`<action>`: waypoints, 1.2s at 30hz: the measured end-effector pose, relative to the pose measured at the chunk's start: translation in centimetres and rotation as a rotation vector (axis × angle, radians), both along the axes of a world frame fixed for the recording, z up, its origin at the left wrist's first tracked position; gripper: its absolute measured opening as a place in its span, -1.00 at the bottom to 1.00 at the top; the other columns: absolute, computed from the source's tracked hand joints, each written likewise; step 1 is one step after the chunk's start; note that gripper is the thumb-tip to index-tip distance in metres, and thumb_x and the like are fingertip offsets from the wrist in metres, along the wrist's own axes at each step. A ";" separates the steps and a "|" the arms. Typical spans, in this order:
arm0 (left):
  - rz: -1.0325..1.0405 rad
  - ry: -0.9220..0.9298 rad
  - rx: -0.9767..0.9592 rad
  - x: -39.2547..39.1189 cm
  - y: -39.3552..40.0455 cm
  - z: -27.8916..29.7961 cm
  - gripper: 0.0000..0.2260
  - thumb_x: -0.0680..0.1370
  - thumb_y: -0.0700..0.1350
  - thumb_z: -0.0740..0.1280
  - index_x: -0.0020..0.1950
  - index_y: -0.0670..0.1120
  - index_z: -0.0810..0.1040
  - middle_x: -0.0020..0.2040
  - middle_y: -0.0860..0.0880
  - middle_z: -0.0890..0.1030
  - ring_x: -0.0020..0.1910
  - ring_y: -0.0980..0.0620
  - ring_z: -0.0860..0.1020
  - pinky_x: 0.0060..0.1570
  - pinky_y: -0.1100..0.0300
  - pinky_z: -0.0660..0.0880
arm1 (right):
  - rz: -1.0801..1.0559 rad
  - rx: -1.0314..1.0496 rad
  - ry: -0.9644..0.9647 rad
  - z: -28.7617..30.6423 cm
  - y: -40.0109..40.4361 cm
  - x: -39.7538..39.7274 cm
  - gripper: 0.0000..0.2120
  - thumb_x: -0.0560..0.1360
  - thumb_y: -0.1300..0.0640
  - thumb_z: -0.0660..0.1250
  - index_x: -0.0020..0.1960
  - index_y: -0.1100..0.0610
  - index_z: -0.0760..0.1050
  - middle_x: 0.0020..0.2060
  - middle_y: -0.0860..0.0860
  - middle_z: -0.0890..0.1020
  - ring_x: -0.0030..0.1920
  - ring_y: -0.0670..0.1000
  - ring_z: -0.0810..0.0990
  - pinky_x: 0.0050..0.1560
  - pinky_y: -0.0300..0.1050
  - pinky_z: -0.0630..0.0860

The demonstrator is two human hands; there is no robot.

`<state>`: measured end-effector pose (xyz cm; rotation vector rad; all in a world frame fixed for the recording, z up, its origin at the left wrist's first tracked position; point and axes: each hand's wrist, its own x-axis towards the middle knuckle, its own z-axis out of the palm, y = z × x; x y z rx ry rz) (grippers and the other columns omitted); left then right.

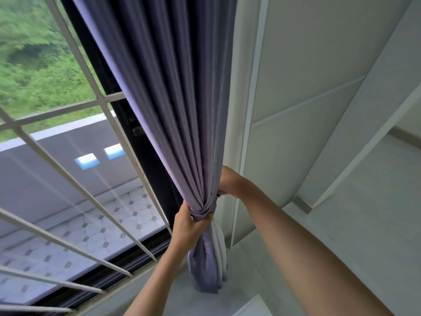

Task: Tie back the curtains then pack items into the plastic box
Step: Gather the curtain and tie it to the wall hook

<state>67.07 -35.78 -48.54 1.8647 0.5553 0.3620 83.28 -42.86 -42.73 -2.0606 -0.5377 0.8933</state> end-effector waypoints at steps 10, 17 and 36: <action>0.056 0.003 -0.051 -0.5 0.6 -0.5 -0.53 0.37 -0.12 0.51 0.23 -0.03 0.45 0.07 0.14 0.61 0.02 0.27 0.56 -0.02 0.20 0.52 | -0.500 0.293 0.113 -0.7 -2.0 1.2 -0.88 0.38 0.32 0.39 -0.21 0.16 0.47 -0.30 0.14 0.56 -0.36 0.05 0.55 -0.34 -0.18 0.50; 0.212 -0.102 0.139 -1.5 -1.9 -0.4 -0.65 0.41 -0.11 0.51 0.09 -0.01 0.44 -0.04 0.19 0.52 -0.01 0.10 0.51 -0.12 0.41 0.40 | -0.599 0.460 0.275 -2.4 -3.7 0.5 -0.89 0.51 0.13 0.39 0.01 0.13 0.54 -0.20 0.07 0.65 -0.29 -0.03 0.62 -0.18 -0.17 0.55; 0.302 -0.118 0.267 -1.2 -1.6 -1.9 -0.62 0.35 -0.04 0.54 -0.08 0.02 0.34 -0.16 0.04 0.45 -0.15 0.03 0.42 -0.18 0.23 0.40 | -0.469 0.241 -0.469 -3.9 0.0 -0.7 -0.64 0.62 0.18 0.16 0.39 -0.02 0.42 -0.10 0.10 0.67 -0.15 0.10 0.62 -0.10 -0.23 0.45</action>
